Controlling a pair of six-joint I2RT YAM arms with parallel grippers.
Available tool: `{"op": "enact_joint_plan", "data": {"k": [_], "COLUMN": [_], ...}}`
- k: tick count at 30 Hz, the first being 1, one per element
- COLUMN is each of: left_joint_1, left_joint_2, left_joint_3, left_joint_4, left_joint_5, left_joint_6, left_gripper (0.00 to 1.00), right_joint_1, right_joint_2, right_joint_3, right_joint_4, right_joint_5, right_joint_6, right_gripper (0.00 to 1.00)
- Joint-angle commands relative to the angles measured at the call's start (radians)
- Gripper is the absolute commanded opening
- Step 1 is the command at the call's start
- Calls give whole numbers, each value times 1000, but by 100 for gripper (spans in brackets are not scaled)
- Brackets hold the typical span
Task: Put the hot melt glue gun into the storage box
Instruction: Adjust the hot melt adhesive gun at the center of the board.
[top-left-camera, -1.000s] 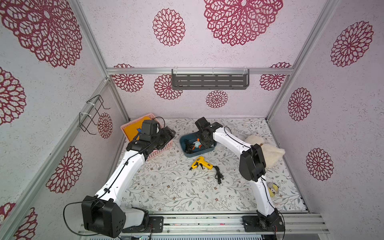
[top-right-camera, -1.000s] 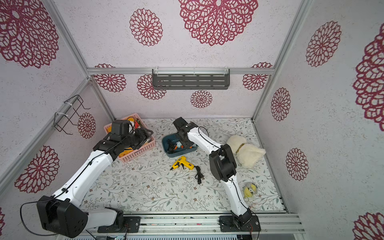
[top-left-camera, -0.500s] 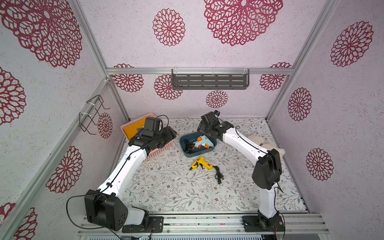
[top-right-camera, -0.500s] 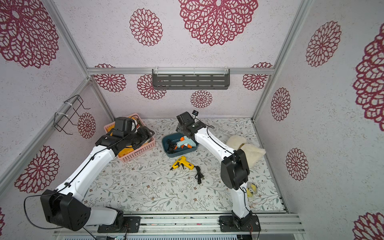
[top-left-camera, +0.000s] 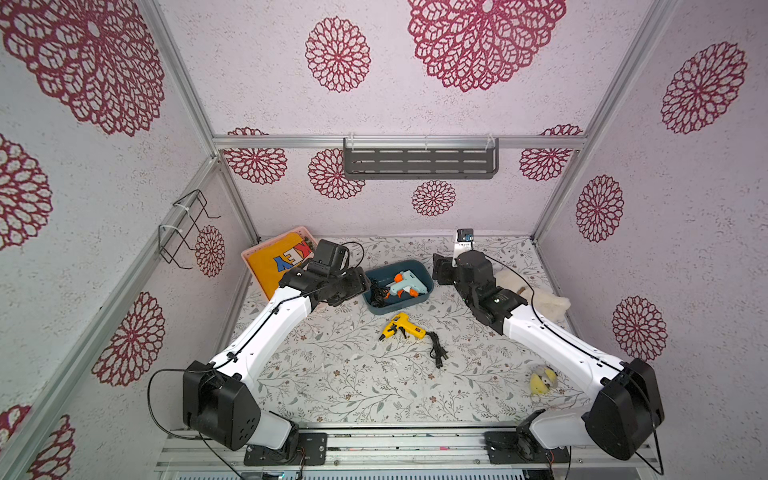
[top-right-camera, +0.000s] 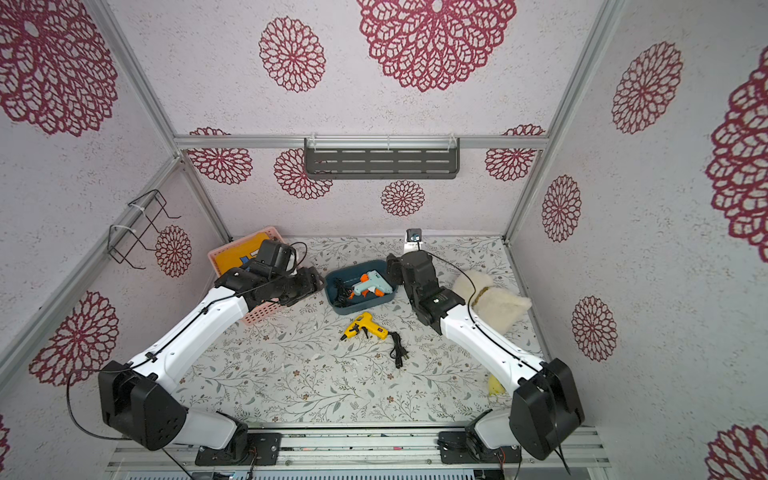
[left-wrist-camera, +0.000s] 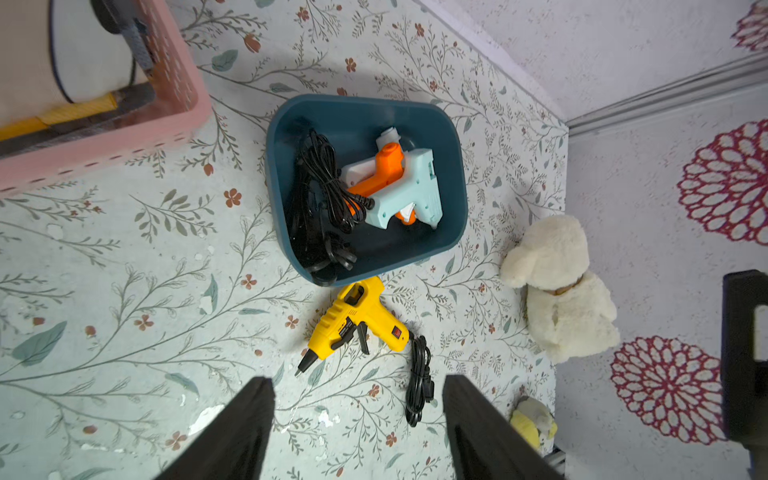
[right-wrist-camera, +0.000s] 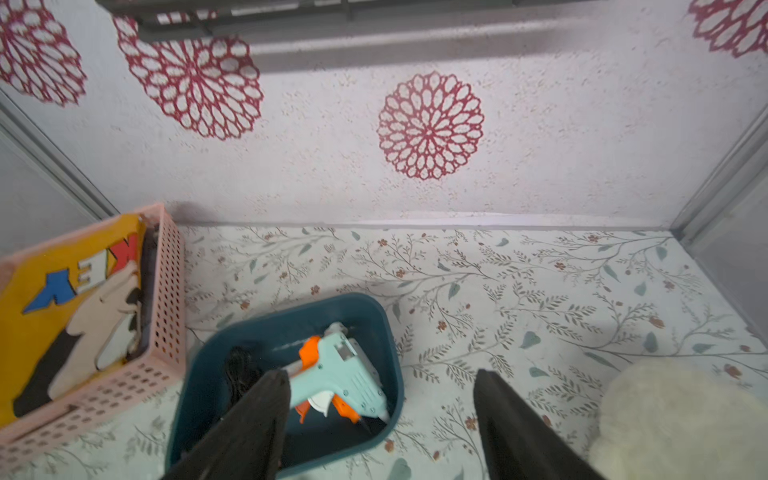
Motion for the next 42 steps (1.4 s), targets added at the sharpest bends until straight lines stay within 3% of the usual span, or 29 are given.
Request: {"op": "enact_joint_plan", "data": {"k": [1,10,18,25,31,42], "left_joint_1": [-65,-179,-222,-235,-234,-230], "left_joint_2": [44,135,231,253,244,241], "left_joint_3": [26,70,136,150,151,169], "left_joint_4": [-85,-180,-229,-234,-245,-270], "left_joint_5": [-36,-61,-97,-108,-113,-125], "left_joint_6": [70,71,113,115,112,123], "left_gripper": [72,72,72,72,72,72], "right_joint_1": [-5,-9,-10,-16,-16,-5], "right_joint_2": [-80,-123,-99,57,146,259], "right_joint_3": [-72,-186,-238,-253,-251,-250], "right_joint_4": [27,-64,-96,-120,-120,-123], "right_joint_5": [20,-98,-212,-488,-465,-507], "right_joint_6": [-70,-76,-90,-128,-142,-174], "right_gripper": [76,72,67,33,0,0]}}
